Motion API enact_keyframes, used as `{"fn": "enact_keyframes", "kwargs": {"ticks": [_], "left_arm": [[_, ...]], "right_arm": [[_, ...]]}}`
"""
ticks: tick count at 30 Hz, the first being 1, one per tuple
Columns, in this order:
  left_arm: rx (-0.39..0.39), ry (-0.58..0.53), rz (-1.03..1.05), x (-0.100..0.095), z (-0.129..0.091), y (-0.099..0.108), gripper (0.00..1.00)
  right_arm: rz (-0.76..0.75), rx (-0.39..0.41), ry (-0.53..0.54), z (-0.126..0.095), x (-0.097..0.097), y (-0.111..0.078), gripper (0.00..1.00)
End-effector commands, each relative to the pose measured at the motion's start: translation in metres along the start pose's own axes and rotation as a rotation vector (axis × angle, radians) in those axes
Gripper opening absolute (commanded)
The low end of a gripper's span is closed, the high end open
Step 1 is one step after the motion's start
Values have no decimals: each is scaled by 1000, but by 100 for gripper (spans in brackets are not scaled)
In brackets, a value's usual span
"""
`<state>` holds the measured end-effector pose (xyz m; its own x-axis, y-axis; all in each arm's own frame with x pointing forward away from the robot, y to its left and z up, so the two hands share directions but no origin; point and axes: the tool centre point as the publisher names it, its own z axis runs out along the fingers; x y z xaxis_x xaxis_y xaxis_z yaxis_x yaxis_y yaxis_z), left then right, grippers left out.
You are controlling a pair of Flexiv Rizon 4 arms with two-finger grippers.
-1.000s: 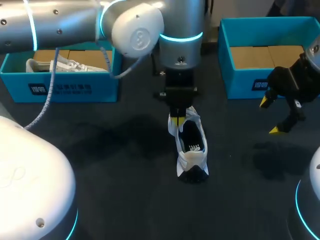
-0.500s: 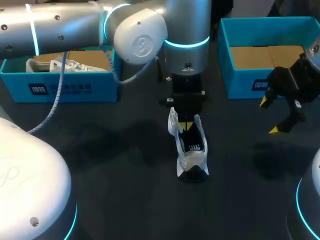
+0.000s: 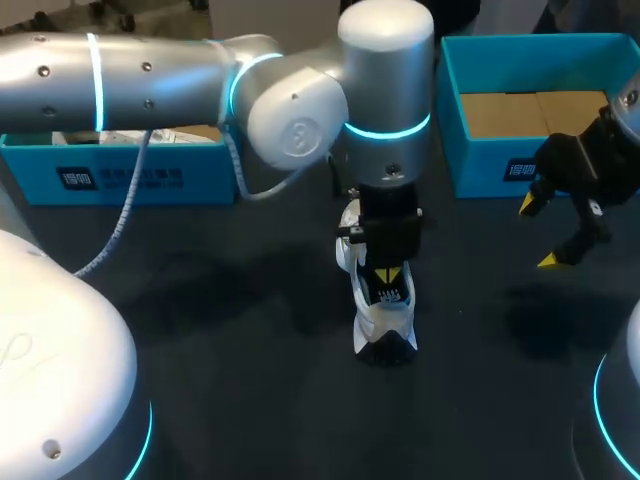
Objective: Take the shoe out of the shoebox, open the shoe tongue, remove and reinsert the insole, then place the shoe into the shoebox
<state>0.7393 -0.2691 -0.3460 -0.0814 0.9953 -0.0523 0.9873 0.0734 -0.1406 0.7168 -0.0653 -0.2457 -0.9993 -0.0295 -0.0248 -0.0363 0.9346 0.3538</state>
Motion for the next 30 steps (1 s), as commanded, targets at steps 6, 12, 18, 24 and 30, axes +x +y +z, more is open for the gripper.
{"fn": "enact_keyframes", "kwargs": {"ticks": [6,12,18,24,30], "left_arm": [[-47,-61,-35,-12,21,5,0],[-43,-56,-42,-16,37,2,0],[-41,-50,-60,-16,54,6,0],[-34,-31,-68,-10,59,8,0],[-4,-78,-49,-5,33,7,0]], "right_arm": [[1,2,-1,0,1,0,100],[1,2,-1,0,1,0,100],[1,2,-1,0,1,0,100],[1,2,-1,0,1,0,100],[1,2,-1,0,1,0,100]]}}
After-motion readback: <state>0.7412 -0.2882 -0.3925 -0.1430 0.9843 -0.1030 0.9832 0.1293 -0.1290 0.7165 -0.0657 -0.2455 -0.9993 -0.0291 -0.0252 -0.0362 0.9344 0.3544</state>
